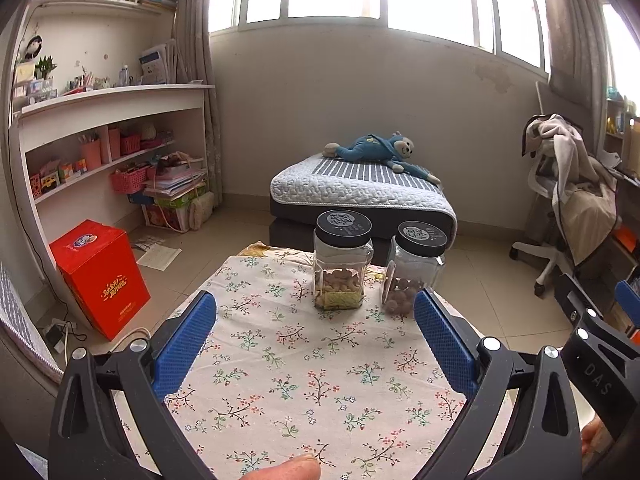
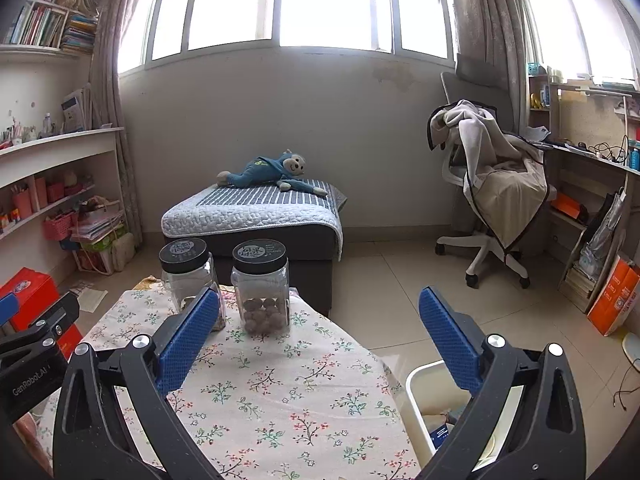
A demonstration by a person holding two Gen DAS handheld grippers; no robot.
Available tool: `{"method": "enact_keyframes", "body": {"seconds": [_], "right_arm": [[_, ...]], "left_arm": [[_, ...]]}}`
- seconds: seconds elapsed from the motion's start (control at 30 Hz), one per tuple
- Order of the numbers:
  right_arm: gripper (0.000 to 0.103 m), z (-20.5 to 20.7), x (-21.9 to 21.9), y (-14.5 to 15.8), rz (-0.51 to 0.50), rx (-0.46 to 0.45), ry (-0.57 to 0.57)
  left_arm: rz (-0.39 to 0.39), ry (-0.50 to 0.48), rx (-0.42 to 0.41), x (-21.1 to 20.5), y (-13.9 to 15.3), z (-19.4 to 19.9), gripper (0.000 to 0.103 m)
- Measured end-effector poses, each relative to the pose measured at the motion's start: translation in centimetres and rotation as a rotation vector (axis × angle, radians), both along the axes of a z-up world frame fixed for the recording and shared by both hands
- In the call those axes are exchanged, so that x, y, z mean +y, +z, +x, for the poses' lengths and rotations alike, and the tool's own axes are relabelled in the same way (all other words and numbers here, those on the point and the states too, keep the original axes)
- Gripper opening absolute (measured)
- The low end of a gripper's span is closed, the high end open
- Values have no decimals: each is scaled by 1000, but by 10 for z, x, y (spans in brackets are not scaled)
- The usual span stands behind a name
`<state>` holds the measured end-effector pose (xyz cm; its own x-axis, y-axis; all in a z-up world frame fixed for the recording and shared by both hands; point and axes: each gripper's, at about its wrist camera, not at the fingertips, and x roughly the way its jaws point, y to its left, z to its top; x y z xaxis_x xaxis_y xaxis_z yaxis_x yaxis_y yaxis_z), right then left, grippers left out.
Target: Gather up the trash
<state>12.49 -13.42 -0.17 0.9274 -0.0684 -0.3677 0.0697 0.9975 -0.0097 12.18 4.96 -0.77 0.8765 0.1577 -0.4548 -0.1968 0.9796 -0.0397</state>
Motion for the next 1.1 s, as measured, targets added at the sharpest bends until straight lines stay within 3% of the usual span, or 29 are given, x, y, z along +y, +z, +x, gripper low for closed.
{"method": "enact_keyframes", "body": {"seconds": [1.1], "right_arm": [[96, 0, 5, 1, -5, -40, 1]], "left_arm": [[-25, -2, 10, 4, -2, 2, 96]]}}
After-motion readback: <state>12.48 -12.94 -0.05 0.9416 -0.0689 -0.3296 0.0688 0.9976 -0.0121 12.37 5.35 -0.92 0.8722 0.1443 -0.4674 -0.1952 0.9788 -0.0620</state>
